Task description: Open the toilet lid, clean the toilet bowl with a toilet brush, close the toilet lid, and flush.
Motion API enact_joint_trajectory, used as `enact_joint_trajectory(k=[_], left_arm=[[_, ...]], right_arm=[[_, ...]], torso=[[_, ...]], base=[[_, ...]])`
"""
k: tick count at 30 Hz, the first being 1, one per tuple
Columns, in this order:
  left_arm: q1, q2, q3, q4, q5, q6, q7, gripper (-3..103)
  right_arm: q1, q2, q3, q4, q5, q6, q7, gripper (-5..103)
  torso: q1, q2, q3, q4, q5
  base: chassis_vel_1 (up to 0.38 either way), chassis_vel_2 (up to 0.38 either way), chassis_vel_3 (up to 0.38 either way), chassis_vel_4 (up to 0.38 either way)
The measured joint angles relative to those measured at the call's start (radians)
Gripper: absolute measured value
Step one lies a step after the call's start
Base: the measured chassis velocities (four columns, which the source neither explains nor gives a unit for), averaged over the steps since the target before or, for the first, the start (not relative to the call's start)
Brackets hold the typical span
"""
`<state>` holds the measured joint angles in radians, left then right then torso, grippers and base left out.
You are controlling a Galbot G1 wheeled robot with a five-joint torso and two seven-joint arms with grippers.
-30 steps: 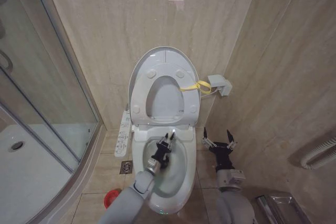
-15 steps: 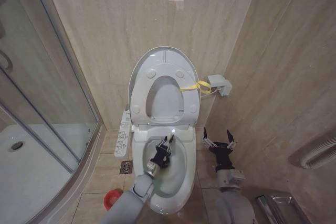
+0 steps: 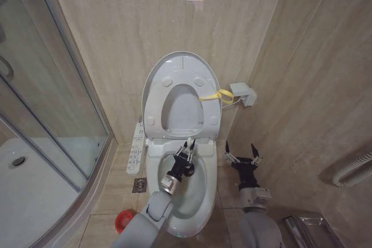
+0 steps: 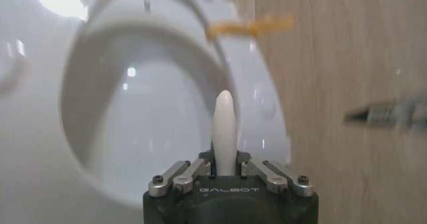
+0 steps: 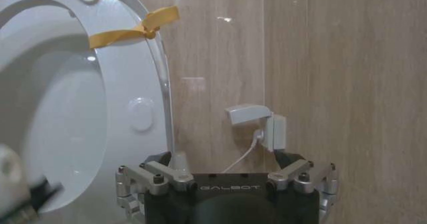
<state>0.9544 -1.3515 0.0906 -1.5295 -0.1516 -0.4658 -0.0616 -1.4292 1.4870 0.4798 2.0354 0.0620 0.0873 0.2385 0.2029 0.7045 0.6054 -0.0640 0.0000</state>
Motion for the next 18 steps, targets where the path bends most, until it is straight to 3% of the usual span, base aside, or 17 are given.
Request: enact_joint_trajectory(k=[7,18], left_arm=[[0.104,0.065,-0.04,-0.232,0.008,0.047,-0.007,20],[0.217,0.082,-0.091,-0.338,0.024,0.064,-0.011,20]], right_arm=[[0.0,0.0,0.0,0.0,0.0,0.0,0.0,100],[0.0,0.0,0.0,0.0,0.0,0.0,0.0,100]], torso=[[0.0,0.0,0.0,0.0,-0.0001],[0.0,0.0,0.0,-0.0001,-0.0002]], base=[[0.0,0.0,0.0,0.0],[0.0,0.0,0.0,0.0]])
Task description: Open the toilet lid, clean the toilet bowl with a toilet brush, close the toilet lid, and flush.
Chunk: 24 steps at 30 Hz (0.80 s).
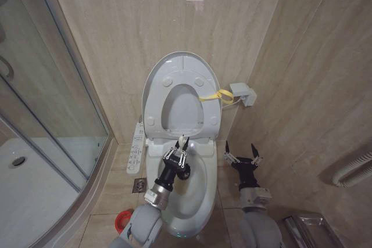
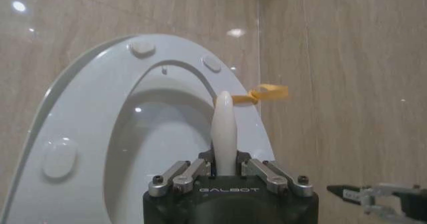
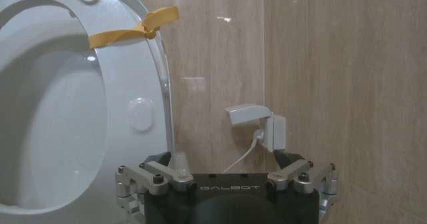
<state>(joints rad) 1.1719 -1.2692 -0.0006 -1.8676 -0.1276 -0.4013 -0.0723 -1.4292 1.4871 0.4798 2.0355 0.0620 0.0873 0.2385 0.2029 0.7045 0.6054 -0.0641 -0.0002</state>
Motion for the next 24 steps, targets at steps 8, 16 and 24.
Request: enact_joint_trajectory(k=[8,16,24], left_arm=[[0.142,0.018,-0.112,-0.145,0.021,0.008,-0.024,20],[0.377,0.009,-0.305,-0.355,0.064,0.0,-0.056,20],[0.595,-0.033,-0.406,-0.448,0.166,-0.071,-0.134,20]], right_arm=[[0.0,0.0,0.0,0.0,0.0,0.0,0.0,100],[0.0,0.0,0.0,0.0,0.0,0.0,0.0,100],[0.0,0.0,0.0,0.0,0.0,0.0,0.0,100]], torso=[[0.0,0.0,0.0,0.0,-0.0001],[0.0,0.0,0.0,0.0001,0.0],[0.0,0.0,0.0,0.0002,0.0001]], base=[[0.0,0.0,0.0,0.0],[0.0,0.0,0.0,0.0],[0.0,0.0,0.0,0.0]])
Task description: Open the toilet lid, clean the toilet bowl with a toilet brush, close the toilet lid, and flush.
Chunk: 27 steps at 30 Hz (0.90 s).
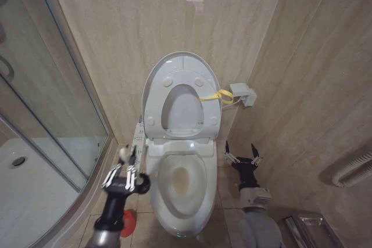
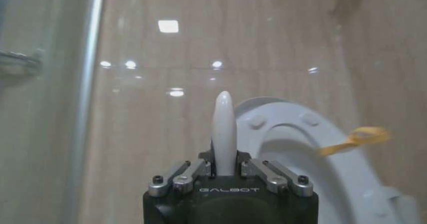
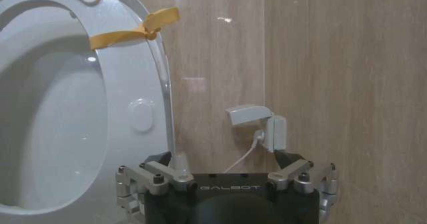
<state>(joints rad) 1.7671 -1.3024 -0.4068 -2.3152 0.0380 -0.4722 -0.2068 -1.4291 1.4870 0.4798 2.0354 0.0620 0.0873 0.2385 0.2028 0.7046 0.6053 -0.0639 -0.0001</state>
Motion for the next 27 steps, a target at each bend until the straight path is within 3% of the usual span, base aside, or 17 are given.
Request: enact_joint_trajectory(k=[6,9,18,21,27], left_arm=[[0.029,-0.026,-0.057,0.048,0.039,-0.045,-0.107,20],[0.014,-0.03,-0.07,0.099,0.028,-0.059,-0.124,20],[-0.069,-0.032,-0.063,0.354,-0.014,-0.152,-0.132,20],[-0.13,-0.025,-0.054,0.492,-0.028,-0.19,-0.131,20],[-0.219,-0.012,-0.041,0.661,-0.088,-0.205,-0.125,20]], right_arm=[[0.0,0.0,0.0,0.0,0.0,0.0,0.0,100],[0.0,0.0,0.0,0.0,0.0,0.0,0.0,100],[0.0,0.0,0.0,0.0,0.0,0.0,0.0,100],[0.0,0.0,0.0,0.0,0.0,0.0,0.0,100],[0.0,0.0,0.0,0.0,0.0,0.0,0.0,100]], torso=[[0.0,0.0,0.0,-0.0002,0.0],[0.0,0.0,0.0,-0.0003,0.0],[0.0,0.0,0.0,-0.0002,0.0],[0.0,0.0,0.0,-0.0001,-0.0001],[0.0,0.0,0.0,0.0,-0.0001]], base=[[0.0,0.0,0.0,0.0],[0.0,0.0,0.0,0.0],[0.0,0.0,0.0,0.0],[0.0,0.0,0.0,0.0],[0.0,0.0,0.0,0.0]])
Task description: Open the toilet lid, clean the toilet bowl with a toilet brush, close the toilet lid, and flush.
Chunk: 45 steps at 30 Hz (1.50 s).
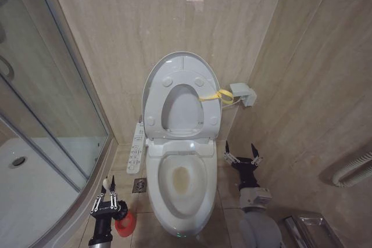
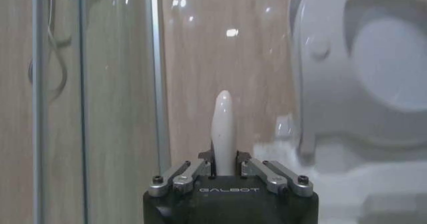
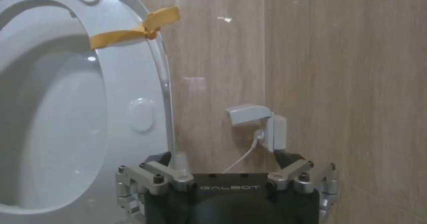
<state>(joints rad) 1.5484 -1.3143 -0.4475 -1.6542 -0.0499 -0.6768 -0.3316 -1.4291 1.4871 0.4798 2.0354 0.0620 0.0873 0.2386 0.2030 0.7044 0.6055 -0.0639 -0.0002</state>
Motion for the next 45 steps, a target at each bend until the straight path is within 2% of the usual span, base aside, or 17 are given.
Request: enact_joint_trajectory(k=[3,10,12,15,24,31,40,45], left_arm=[[-0.041,0.003,0.009,0.058,-0.022,-0.001,0.005,20],[-0.186,0.009,0.044,0.275,-0.052,-0.025,0.026,20],[-0.195,0.01,0.048,0.292,-0.054,-0.027,0.028,20],[-0.242,0.011,0.074,0.378,-0.061,-0.038,0.036,20],[-0.284,0.007,0.111,0.472,-0.062,-0.044,0.05,20],[-0.353,-0.004,0.142,0.645,-0.062,-0.091,0.088,20],[-0.363,0.002,0.142,0.683,-0.056,-0.093,0.129,20],[-0.347,0.002,0.131,0.678,-0.023,-0.093,0.14,20]], right_arm=[[0.0,0.0,0.0,0.0,0.0,0.0,0.0,100],[0.0,0.0,0.0,0.0,0.0,0.0,0.0,100],[0.0,0.0,0.0,0.0,0.0,0.0,0.0,100],[0.0,0.0,0.0,0.0,0.0,0.0,0.0,100],[0.0,0.0,0.0,0.0,0.0,0.0,0.0,100],[0.0,0.0,0.0,0.0,0.0,0.0,0.0,100],[0.0,0.0,0.0,0.0,0.0,0.0,0.0,100],[0.0,0.0,0.0,0.0,0.0,0.0,0.0,100]], torso=[[0.0,0.0,0.0,0.0,0.0001],[0.0,0.0,0.0,-0.0002,0.0001],[0.0,0.0,0.0,-0.0001,0.0002],[0.0,0.0,0.0,0.0,0.0002],[0.0,0.0,0.0,-0.0001,0.0001],[0.0,0.0,0.0,-0.0003,-0.0001],[0.0,0.0,0.0,-0.0001,0.0002],[0.0,0.0,0.0,0.0,0.0002]], base=[[0.0,0.0,0.0,0.0],[0.0,0.0,0.0,0.0],[0.0,0.0,0.0,0.0],[0.0,0.0,0.0,0.0],[0.0,0.0,0.0,0.0],[0.0,0.0,0.0,0.0],[0.0,0.0,0.0,0.0],[0.0,0.0,0.0,0.0]])
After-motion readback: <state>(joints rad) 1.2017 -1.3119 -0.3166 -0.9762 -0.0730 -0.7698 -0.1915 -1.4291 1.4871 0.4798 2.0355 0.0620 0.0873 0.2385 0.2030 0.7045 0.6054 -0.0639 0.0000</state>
